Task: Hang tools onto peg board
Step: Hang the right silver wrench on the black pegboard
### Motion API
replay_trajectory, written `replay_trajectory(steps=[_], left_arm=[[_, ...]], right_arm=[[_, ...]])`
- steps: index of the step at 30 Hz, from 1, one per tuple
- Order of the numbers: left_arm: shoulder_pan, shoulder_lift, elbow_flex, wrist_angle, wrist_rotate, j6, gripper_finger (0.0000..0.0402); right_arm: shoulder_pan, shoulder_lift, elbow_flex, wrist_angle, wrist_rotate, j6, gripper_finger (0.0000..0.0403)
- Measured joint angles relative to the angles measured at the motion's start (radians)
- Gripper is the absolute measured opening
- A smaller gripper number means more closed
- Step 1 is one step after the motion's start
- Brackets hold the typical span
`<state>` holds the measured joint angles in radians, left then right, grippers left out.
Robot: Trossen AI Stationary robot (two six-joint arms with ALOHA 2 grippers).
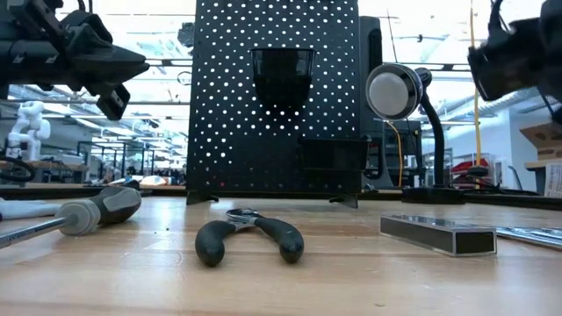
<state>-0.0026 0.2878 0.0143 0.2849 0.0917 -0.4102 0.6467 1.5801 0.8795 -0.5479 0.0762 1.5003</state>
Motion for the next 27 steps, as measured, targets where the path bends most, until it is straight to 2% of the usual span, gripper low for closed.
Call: replay_trajectory(steps=[5,13,27], left_arm=[[0.0,0.0,0.0,-0.004,-0.015,0.008,0.0052],[0.0,0.0,0.0,-0.007,-0.022,0.006,0.0052],[0.0,0.0,0.001,-0.004,-0.029,0.007,0.0052]], right_arm=[[0.011,0.052,0.0,0.001,-0.005,0.057,0.0155],[0.011,0.101,0.003,0.072,0.003,0.043,0.0155],[-0.045,0.101,0.004,-0.047,-0.003,0.016,0.0155]])
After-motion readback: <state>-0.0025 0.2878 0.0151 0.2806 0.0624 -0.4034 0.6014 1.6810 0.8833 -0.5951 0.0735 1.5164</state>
